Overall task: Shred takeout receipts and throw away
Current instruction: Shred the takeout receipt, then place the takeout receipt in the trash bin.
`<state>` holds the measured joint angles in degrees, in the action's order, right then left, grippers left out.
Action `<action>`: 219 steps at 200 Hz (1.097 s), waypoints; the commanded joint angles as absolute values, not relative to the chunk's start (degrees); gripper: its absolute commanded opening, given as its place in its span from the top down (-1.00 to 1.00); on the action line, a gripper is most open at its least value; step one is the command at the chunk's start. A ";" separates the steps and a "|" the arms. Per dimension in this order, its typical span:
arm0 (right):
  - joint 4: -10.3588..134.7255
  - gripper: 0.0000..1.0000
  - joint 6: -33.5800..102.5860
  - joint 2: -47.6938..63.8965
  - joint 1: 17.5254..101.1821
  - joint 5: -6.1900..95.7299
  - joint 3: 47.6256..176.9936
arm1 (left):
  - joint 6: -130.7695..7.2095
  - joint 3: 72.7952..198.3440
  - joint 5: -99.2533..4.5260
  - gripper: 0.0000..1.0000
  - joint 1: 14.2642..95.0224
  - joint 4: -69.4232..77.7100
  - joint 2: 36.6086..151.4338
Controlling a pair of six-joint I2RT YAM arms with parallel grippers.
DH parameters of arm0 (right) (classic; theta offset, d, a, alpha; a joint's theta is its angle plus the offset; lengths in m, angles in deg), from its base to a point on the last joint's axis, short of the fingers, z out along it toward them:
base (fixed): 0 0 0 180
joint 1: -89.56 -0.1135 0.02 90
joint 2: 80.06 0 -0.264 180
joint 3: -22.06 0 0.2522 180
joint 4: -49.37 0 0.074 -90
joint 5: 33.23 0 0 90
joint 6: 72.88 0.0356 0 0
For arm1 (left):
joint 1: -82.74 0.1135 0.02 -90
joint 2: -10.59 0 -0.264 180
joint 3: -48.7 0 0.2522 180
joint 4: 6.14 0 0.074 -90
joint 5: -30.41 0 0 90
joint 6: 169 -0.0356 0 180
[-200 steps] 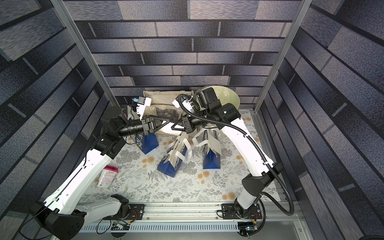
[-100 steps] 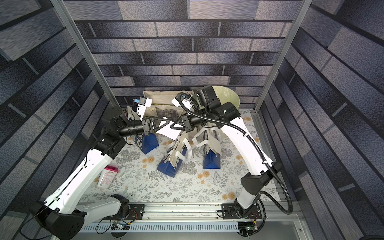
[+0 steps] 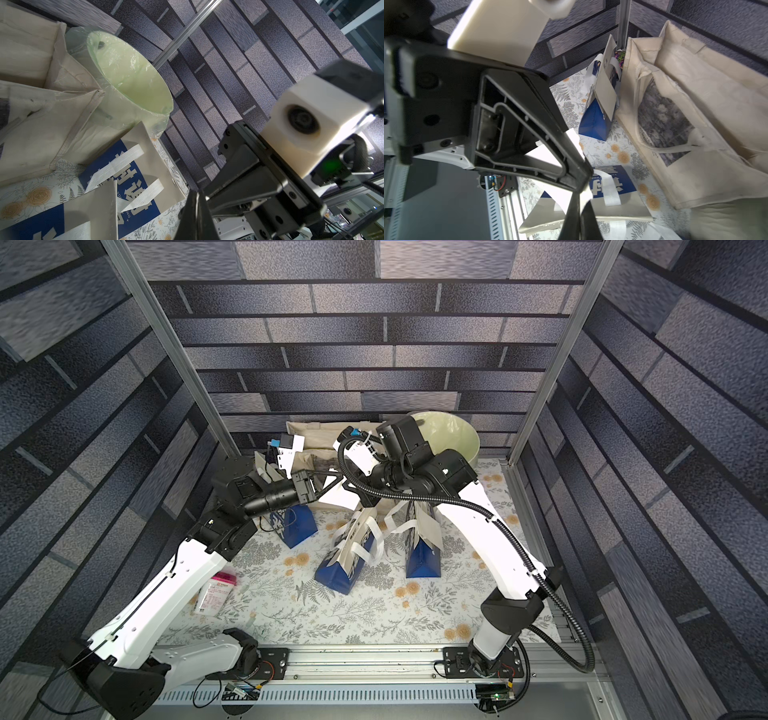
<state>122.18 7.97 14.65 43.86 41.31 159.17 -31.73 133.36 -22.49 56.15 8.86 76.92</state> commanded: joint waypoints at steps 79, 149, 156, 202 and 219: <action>108.93 1.00 3.85 3.25 40.82 38.84 145.42 | -28.64 131.17 -32.11 1.00 56.20 11.76 77.68; 101.38 1.00 11.84 1.75 43.63 32.48 145.37 | -28.86 128.54 -35.81 1.00 57.99 12.22 76.95; 99.58 1.00 13.37 1.37 45.10 33.94 144.51 | -28.66 127.97 -36.16 1.00 58.04 11.39 76.71; 100.65 1.00 23.22 8.38 56.61 69.94 145.06 | -29.65 127.81 -36.22 1.00 56.83 7.05 76.82; 101.59 1.00 24.05 12.98 59.21 76.57 147.34 | -30.17 128.19 -36.30 1.00 56.38 6.75 77.01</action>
<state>100.17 18.42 6.65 56.02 58.46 145.29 -29.02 127.96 -35.69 57.07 9.95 77.51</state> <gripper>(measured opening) 0.044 0.046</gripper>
